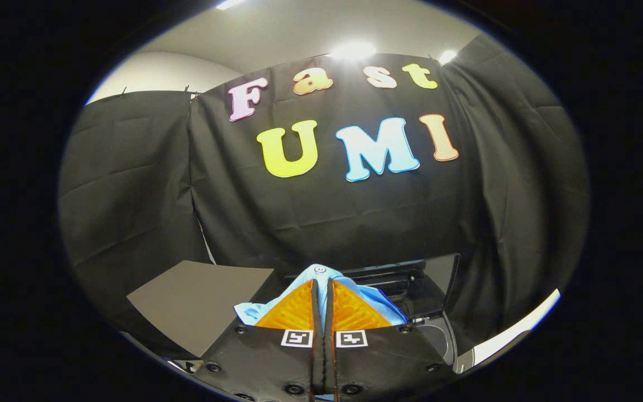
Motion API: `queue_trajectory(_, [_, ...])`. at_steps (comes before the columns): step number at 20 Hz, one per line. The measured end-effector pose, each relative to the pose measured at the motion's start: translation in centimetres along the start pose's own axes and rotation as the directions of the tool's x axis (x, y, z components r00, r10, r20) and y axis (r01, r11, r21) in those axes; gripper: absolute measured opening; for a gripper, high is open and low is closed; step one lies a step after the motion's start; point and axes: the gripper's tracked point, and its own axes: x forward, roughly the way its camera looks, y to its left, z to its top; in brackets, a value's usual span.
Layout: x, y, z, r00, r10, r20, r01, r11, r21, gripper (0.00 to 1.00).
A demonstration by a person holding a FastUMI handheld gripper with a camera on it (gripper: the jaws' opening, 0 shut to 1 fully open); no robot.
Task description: Put the clothes into the washing machine and then close the washing machine lid.
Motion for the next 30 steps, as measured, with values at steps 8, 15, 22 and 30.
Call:
queue_trajectory(8, [0.6, -4.1, -2.6, 0.998, -0.042, -0.035, 0.043, 0.999, 0.033, 0.01])
queue_trajectory(15, [2.3, -6.2, -5.5, 0.995, -0.057, -0.077, 0.06, 0.998, 0.038, 0.01])
queue_trajectory(22, [4.3, -7.7, -10.6, 0.985, -0.063, -0.158, 0.069, 0.997, 0.034, 0.01])
queue_trajectory(30, [5.9, -8.7, -16.1, 0.96, -0.07, -0.27, 0.084, 0.996, 0.038, 0.01])
